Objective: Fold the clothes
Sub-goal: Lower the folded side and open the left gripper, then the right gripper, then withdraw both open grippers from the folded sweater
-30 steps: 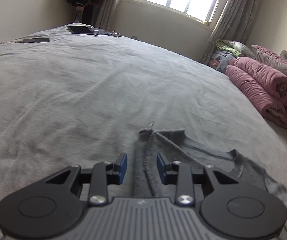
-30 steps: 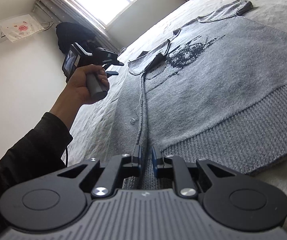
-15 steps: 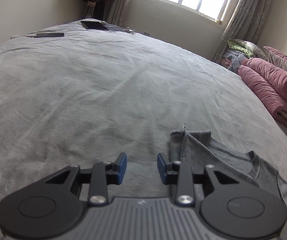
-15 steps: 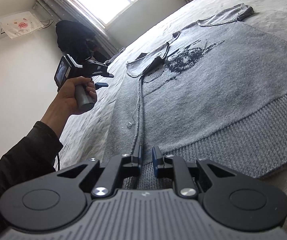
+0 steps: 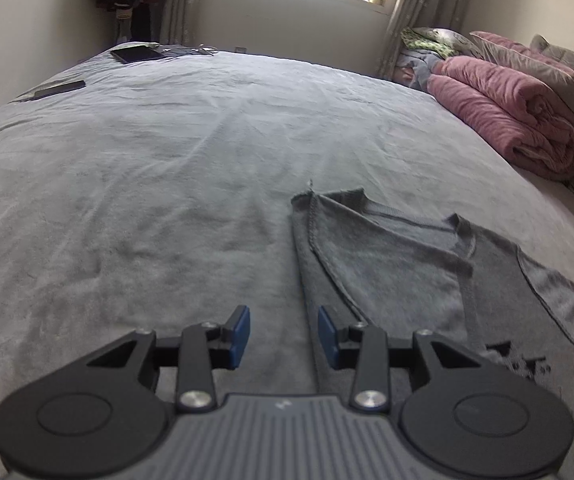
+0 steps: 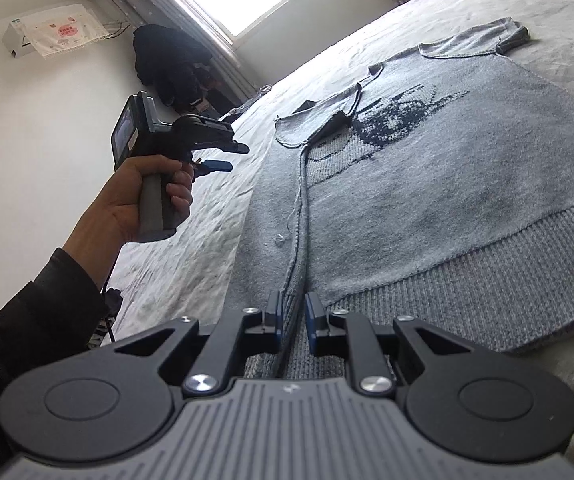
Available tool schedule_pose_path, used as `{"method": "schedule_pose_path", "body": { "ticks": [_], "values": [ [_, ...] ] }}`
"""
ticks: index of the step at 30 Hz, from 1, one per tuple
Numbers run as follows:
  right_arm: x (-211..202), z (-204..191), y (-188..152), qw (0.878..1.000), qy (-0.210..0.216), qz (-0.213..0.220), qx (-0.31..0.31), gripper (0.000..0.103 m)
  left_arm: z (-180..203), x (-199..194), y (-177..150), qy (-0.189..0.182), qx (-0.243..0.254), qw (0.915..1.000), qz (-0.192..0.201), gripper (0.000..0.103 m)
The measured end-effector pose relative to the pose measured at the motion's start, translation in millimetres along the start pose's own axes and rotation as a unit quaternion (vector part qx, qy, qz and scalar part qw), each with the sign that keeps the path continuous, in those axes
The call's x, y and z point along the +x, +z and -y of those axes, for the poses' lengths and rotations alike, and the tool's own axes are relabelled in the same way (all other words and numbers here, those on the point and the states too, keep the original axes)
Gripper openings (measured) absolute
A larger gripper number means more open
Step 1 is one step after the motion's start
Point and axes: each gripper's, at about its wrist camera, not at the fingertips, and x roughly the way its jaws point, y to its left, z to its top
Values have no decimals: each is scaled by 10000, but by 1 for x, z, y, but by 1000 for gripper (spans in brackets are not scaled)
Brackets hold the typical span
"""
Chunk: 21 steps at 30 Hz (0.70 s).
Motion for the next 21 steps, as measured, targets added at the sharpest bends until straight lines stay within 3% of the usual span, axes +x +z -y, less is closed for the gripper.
{"method": "schedule_pose_path", "body": {
  "ticks": [5, 6, 7, 9, 12, 13, 18, 21],
  "values": [
    [-3, -9, -1, 9994, 198, -123, -252, 19, 23, -35, -27, -125, 411, 9990, -115, 40],
    [-1, -13, -3, 9990, 79, -222, -383, 23, 27, -43, -34, -163, 432, 9989, -125, 42],
    [1, -16, -6, 9982, -41, -320, -515, 35, 30, -51, -42, -201, 454, 9987, -134, 44],
    [5, -24, -15, 9938, -419, -408, -941, 40, 39, -66, -57, -273, 527, 9981, -154, 46],
    [2, -29, -23, 9895, -579, -332, -1284, 24, 66, -78, -88, -329, 934, 9949, -182, 46],
    [1, -29, -25, 9884, -608, -321, -1351, 4, 74, -83, -99, -348, 1069, 9935, -192, 46],
    [-2, -12, -23, 9970, -225, -506, -541, 5, 108, -101, -140, -467, 1703, 9843, -57, 46],
    [-3, -3, -18, 9985, 11, -536, -70, 5, 112, -103, -155, -480, 1781, 9827, -128, 46]
  ]
}}
